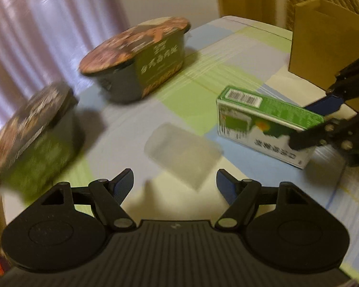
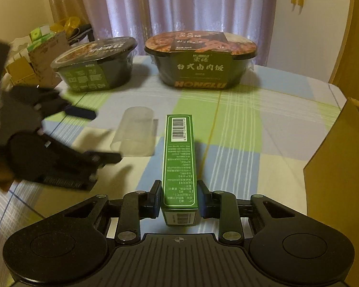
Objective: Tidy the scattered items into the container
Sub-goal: 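Grasp the clear plastic cup with the left tool while the right tool grasps the green medicine box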
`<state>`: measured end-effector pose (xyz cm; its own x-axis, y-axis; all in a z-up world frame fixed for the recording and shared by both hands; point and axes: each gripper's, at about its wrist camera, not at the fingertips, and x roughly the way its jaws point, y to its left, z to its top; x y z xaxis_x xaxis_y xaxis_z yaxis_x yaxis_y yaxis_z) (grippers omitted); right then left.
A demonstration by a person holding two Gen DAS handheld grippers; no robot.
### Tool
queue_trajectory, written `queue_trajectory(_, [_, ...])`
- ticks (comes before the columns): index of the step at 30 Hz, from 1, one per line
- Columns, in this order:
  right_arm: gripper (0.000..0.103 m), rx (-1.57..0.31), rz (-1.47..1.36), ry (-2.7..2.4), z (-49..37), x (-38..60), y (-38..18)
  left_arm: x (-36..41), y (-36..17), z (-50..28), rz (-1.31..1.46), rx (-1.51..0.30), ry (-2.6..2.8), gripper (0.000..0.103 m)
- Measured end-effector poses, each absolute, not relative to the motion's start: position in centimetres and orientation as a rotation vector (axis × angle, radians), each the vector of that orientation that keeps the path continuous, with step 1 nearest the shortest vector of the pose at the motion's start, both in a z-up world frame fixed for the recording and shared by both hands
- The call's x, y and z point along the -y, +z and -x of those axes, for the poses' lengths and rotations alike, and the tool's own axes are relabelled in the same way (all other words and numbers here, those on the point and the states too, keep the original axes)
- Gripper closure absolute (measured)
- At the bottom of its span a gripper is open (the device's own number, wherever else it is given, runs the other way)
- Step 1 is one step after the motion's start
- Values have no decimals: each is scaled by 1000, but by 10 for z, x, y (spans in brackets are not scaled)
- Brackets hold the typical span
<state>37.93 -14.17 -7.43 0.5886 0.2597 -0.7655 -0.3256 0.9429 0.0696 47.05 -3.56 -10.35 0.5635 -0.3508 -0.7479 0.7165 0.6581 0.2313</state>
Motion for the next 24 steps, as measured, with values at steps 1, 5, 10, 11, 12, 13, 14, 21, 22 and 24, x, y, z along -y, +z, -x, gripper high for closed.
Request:
queue_trajectory(1, [71,-878,85,348,-380,143,-75,38,-104,-477,-576,-718,-694,29])
queue_trajectory(5, [71,-887,94,376,-385,147,-76,46,-107,-501,-630,-712,-811,29])
queue_trajectory(10, [71,-885,118,397,-390,147,-76,55,-115,-519,-661,-769,-902,29])
queue_trajectory(11, [71,-883,124,401,-391,147,-76,56,-116,-521,-658,-772,-915,28])
queue_trajectory(12, [71,-882,125,403,-392,146,-76,56,-116,-524,-648,-781,-923,27])
queue_trajectory(13, [71,-880,124,404,-393,146,-77,56,-116,-526,-636,-794,-924,27])
queue_trajectory(14, [71,-879,122,405,-393,147,-77,56,-116,-527,-624,-806,-925,32])
queue_trajectory(21, [71,-875,121,400,-387,148,-77,50,-112,-485,-651,-831,-871,33])
queue_trajectory(22, [71,-878,120,399,-385,149,-76,48,-112,-476,-646,-841,-858,33])
queue_trajectory(24, [71,-887,120,397,-380,150,-75,45,-110,-457,-620,-862,-820,33])
